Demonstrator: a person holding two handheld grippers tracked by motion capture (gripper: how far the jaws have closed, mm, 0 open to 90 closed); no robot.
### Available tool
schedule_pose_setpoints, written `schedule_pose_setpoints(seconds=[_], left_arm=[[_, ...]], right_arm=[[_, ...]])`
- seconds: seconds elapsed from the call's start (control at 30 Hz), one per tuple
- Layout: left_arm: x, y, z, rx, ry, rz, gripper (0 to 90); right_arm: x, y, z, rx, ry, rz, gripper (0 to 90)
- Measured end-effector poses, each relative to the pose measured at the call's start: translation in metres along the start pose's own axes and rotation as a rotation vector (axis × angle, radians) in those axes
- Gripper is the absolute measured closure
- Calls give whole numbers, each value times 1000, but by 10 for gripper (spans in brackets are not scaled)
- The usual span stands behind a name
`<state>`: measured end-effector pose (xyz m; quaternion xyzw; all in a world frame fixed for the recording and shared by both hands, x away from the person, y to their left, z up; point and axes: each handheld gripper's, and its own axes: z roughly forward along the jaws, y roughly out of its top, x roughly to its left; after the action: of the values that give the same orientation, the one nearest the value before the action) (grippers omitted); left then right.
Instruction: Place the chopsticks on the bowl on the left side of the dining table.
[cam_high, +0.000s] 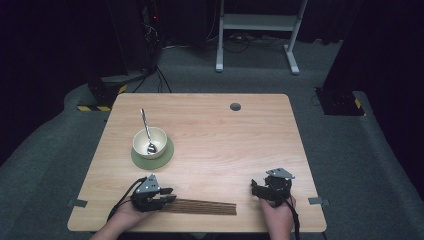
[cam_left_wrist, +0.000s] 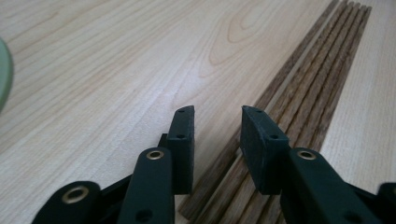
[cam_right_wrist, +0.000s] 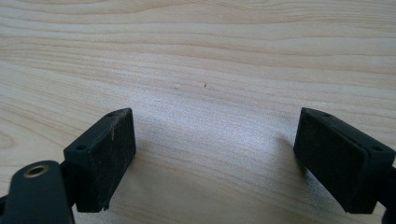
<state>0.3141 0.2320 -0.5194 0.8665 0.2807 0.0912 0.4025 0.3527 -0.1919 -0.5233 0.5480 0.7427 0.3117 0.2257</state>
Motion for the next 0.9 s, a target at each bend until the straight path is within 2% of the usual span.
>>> schedule_pose_setpoints(seconds=[0.23, 0.53, 0.7, 0.9], left_arm=[[4, -1, 0, 7, 28, -12, 693], [4, -2, 2, -3, 29, 17, 783], [10, -6, -1, -13, 38, -11, 831], [21, -13, -11, -12, 83, -37, 832]], right_arm=[[-1, 0, 0, -1, 5, 8, 129], [-1, 0, 0, -4, 5, 5, 129], [0, 0, 0, -2, 2, 4, 129], [0, -1, 0, -4, 3, 1, 130]])
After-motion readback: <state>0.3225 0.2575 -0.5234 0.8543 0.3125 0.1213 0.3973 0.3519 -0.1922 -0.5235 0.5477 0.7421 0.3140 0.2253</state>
